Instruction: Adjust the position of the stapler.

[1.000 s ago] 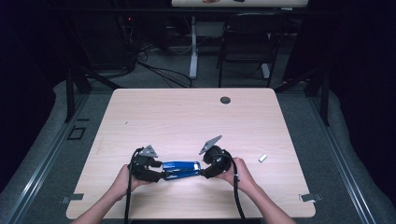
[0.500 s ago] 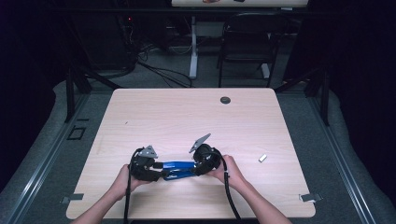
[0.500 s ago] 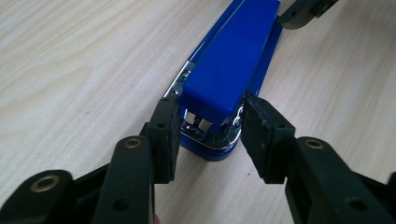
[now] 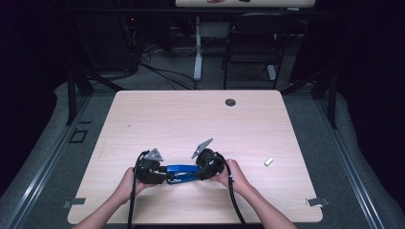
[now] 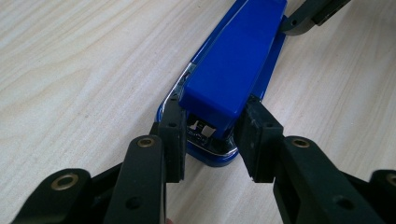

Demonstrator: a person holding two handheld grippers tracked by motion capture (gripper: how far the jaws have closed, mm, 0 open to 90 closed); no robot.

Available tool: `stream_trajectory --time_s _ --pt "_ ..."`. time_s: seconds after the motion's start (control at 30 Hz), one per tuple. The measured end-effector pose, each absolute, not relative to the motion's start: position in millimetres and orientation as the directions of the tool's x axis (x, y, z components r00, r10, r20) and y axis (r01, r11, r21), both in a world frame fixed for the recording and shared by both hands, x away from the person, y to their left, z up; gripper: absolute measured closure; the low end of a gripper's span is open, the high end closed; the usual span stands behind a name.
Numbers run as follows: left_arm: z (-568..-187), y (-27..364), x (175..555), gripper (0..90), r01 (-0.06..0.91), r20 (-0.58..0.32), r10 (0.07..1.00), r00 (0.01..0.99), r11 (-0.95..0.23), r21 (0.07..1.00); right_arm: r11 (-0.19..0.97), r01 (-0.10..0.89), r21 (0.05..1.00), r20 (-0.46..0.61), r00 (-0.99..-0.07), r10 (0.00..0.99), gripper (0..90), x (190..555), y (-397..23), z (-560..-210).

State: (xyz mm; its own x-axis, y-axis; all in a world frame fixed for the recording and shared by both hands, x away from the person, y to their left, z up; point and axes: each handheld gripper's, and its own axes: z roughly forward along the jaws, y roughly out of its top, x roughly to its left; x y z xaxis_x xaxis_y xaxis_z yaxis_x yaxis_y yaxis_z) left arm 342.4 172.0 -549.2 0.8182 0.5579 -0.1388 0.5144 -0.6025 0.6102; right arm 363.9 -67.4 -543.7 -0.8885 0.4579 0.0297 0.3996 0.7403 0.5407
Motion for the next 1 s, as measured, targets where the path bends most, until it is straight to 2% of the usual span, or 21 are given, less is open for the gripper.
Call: stream_trajectory --time_s 0.23,0.47,1.0 --pt "-548.9 171.6 342.6 65.7 0.513 -0.136 0.557 0.819 -0.606 0.608 0.743 0.400 0.536 0.031 -0.889 0.456 57.7 363.9 -68.8 -543.3" --pt "-546.9 173.6 342.6 65.3 0.520 -0.147 0.555 0.819 -0.608 0.600 0.738 0.365 0.568 -0.004 -0.895 0.445 52.0 361.0 -62.9 -543.9" --pt "-549.6 172.1 344.3 67.7 0.530 -0.150 0.561 0.814 -0.611 0.588 0.756 0.332 0.565 -0.029 -0.907 0.421 56.2 355.9 -62.4 -546.7"
